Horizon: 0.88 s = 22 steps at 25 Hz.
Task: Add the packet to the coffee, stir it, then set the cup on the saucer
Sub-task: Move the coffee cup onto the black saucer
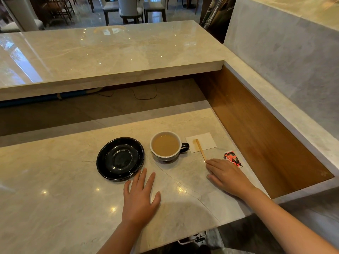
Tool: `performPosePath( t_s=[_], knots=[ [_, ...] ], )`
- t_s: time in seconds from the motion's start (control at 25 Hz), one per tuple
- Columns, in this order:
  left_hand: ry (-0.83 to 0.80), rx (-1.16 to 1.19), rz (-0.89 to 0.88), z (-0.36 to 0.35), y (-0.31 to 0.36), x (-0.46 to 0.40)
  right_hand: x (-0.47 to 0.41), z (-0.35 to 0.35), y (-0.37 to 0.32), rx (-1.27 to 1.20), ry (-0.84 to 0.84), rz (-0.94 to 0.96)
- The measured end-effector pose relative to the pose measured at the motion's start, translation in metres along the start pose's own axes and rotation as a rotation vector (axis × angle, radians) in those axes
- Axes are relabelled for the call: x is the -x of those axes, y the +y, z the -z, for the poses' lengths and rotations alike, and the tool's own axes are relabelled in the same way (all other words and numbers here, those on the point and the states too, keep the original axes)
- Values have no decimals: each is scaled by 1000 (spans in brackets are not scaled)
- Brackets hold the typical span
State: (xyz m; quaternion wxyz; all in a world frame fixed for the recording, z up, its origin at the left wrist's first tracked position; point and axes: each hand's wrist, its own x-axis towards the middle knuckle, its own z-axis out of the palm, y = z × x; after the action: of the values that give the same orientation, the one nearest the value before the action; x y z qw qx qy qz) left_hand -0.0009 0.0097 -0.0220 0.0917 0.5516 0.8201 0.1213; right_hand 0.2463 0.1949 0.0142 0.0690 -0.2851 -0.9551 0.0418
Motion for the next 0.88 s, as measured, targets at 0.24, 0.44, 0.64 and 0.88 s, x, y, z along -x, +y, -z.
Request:
performPosePath(
  t_s=[0.24,0.44,0.64,0.88],
  knots=[
    [9,14,-8,1,1,0,-5,6,-9,-146,44,-69],
    [34,17,-28,-3,-2,0,-35,29,-42,-128,259,-66],
    [61,-10,-51,-7,-5,0,-98,61,-91,-172,-61,-164],
    [77,20,-68,-8,-6,2,-155,52,-104,-50,-379,-164]
  ],
)
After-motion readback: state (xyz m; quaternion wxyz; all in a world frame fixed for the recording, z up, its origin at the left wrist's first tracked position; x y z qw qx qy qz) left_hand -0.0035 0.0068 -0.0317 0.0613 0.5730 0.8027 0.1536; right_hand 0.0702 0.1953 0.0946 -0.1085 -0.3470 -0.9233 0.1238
